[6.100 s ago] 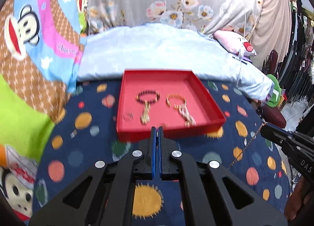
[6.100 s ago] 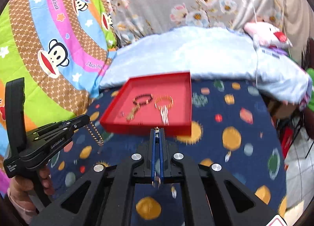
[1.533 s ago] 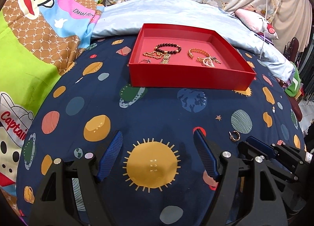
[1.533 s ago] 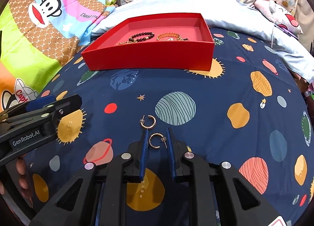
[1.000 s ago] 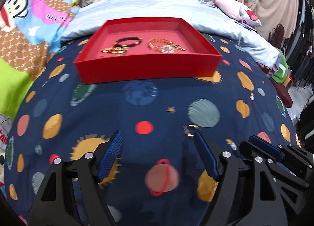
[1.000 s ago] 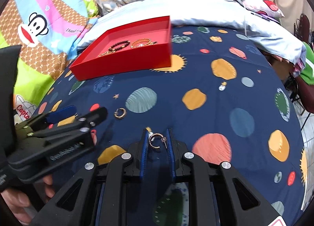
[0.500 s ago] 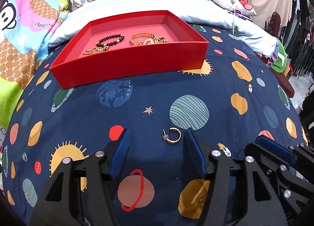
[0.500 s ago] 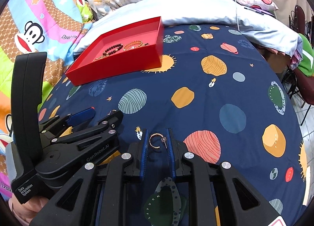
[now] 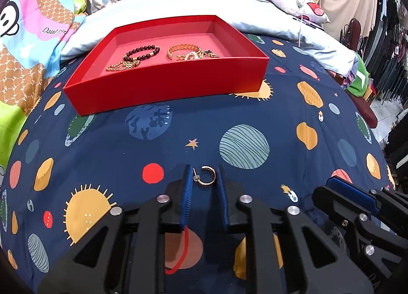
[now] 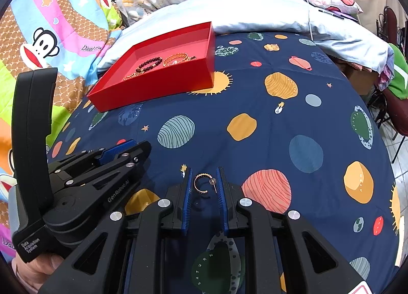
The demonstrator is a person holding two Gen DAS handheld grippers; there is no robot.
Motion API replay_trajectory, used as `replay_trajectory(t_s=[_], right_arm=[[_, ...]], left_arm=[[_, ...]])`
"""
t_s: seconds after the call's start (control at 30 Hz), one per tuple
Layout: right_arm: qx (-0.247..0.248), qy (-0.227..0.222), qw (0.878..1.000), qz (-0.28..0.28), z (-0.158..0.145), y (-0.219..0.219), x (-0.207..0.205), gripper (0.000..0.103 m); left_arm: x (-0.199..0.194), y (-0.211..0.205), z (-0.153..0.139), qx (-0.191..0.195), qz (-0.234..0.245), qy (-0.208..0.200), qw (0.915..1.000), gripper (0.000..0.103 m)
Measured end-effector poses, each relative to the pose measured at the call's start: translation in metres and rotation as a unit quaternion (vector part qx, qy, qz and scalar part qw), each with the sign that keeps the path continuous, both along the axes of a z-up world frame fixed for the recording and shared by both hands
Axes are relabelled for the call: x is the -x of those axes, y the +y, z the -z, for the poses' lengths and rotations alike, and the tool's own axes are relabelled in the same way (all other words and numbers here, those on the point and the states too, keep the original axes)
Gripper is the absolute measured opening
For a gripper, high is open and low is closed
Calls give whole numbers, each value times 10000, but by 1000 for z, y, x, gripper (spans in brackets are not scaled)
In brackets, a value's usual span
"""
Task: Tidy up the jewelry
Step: 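Grasp the other gold hoop with the left tool while the right tool holds its hoop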
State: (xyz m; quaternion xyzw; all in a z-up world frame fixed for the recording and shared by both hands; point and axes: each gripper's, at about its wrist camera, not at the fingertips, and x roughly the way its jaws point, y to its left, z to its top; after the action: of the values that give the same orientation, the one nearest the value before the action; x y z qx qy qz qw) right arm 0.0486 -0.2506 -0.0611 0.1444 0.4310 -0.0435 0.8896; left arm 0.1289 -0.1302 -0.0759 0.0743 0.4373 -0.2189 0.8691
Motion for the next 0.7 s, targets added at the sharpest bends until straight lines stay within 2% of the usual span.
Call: replay_trajectory(t_s=[0.2,0.43,0.7], right_arm=[[-17,-3,10000,-6,-1,2,0,17],[-53,-32,10000,-46,-2,4,-2,17],[-49,-97,9998,-180,-8,13,-7,17]], left_arm=[[-2,14,-1,231,22,135,9996,18],[2,47,-5,331,-93,147,9993,18],[3,79,-20,375,-312,0,9988,18]])
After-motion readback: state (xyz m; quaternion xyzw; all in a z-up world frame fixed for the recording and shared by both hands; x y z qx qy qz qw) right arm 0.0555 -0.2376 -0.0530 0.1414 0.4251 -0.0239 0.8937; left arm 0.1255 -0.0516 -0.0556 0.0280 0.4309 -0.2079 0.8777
